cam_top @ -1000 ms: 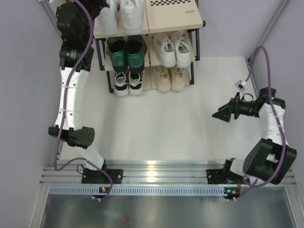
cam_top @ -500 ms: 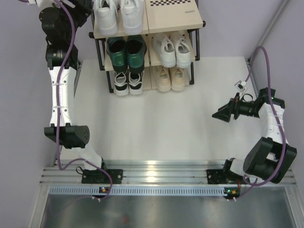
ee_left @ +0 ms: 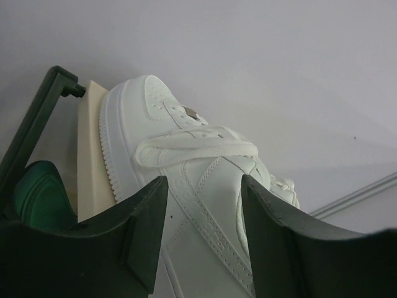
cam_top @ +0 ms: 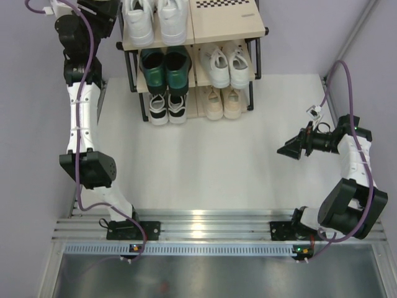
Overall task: Place and organize the shoes onto the shoe shelf
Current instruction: Adjust the shoe at the shoe shelf.
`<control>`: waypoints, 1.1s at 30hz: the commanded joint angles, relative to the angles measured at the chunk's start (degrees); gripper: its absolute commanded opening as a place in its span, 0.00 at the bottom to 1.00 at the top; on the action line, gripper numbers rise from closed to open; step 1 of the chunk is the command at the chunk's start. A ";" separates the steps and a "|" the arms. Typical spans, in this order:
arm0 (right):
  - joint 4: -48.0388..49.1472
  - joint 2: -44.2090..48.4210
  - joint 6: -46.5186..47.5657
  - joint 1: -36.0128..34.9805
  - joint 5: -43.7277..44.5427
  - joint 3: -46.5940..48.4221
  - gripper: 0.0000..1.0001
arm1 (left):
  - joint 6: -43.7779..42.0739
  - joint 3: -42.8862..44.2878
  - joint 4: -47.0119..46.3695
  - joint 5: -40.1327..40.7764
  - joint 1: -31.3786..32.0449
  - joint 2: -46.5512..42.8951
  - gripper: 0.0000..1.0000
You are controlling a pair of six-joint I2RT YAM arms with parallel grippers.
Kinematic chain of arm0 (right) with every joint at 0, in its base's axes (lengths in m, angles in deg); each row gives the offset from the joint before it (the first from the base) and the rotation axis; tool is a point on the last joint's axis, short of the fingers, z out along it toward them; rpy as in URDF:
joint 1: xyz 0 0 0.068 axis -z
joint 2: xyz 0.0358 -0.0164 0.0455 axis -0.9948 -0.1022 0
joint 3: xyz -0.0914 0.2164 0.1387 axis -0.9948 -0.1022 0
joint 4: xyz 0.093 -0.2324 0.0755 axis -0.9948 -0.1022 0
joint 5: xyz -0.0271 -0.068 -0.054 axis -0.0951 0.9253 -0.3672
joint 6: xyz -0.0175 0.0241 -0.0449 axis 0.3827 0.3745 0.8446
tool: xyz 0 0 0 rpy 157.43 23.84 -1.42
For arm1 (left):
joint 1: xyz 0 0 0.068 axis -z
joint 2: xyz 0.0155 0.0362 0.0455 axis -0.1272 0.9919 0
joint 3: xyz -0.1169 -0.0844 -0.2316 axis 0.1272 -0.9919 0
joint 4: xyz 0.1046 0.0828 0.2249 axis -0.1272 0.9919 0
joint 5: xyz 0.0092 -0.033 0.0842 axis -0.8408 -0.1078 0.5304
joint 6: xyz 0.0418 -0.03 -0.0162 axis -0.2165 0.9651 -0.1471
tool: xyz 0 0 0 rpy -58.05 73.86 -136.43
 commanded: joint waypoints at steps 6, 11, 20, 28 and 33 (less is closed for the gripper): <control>1.83 -0.15 0.94 0.90 -1.33 -0.07 0.97 | 3.00 2.70 -4.37 -10.40 0.15 1.81 0.51; 1.83 -0.23 0.86 0.90 -1.33 -0.07 0.97 | 2.82 2.44 -4.19 -12.16 0.24 1.19 0.48; 2.18 -0.23 0.59 0.81 -1.15 -0.16 0.98 | 4.75 3.49 -4.19 -14.89 0.68 1.72 0.48; 2.36 -0.32 0.24 0.99 -0.97 -0.25 0.99 | 7.92 6.48 -5.16 -17.26 1.30 3.39 0.48; 2.45 -0.41 0.33 0.90 -0.89 -0.25 0.99 | 8.18 5.69 -5.16 -18.14 1.39 3.04 0.48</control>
